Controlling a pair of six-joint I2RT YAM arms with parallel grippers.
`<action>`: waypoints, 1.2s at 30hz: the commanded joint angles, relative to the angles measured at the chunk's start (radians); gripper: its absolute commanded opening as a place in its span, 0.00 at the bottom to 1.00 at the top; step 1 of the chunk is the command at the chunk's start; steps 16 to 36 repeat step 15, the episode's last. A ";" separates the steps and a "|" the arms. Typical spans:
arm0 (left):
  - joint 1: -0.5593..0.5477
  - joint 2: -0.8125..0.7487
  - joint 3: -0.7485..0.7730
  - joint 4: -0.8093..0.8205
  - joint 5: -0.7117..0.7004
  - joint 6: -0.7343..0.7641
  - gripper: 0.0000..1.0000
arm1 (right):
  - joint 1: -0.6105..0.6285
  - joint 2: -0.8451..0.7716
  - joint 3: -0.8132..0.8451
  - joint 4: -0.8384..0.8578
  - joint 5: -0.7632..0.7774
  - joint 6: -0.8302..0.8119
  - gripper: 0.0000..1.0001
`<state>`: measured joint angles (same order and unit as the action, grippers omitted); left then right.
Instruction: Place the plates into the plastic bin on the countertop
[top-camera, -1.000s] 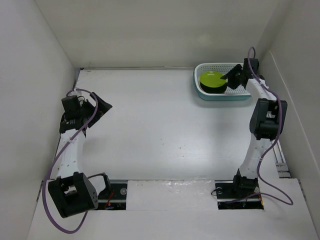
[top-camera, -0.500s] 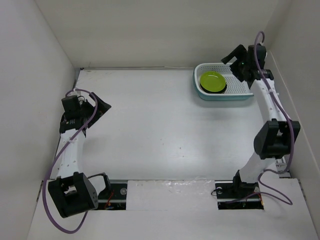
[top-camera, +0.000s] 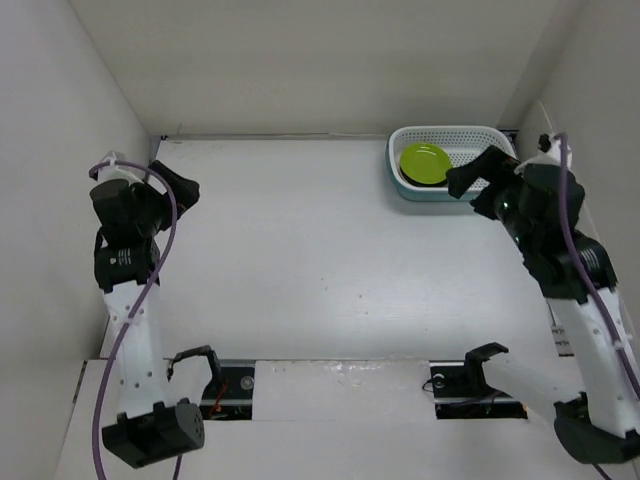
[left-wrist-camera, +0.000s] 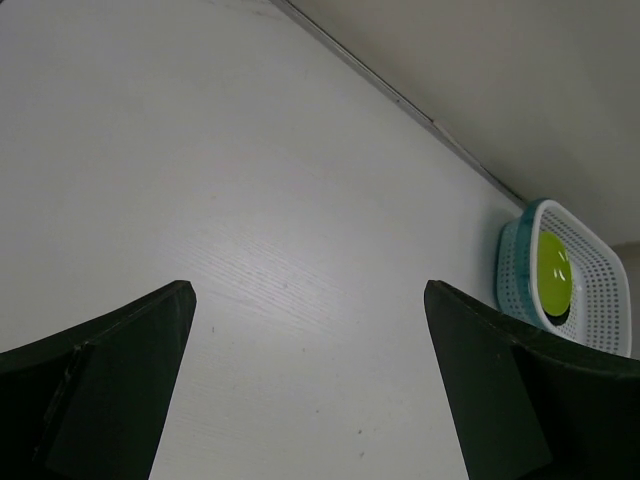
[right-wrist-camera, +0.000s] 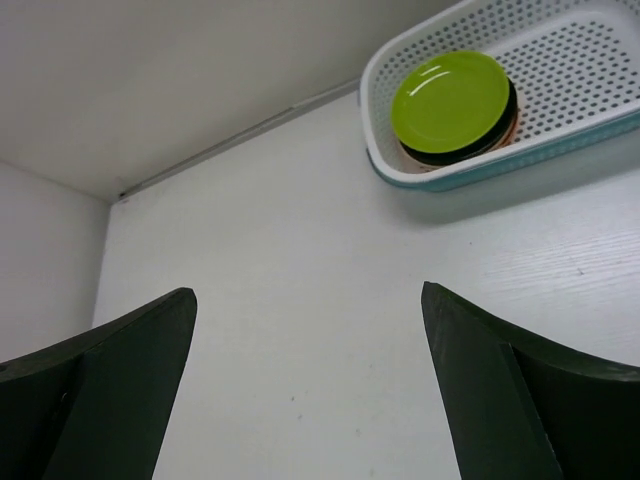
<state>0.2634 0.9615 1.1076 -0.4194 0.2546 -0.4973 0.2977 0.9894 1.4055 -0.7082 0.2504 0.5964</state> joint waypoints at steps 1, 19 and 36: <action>-0.001 -0.095 0.011 -0.059 0.005 0.020 1.00 | 0.076 -0.118 0.026 -0.135 0.105 -0.030 1.00; -0.039 -0.365 -0.249 -0.082 0.115 0.032 1.00 | 0.077 -0.403 0.015 -0.286 0.116 -0.040 1.00; -0.039 -0.365 -0.249 -0.082 0.115 0.032 1.00 | 0.077 -0.403 0.015 -0.286 0.116 -0.040 1.00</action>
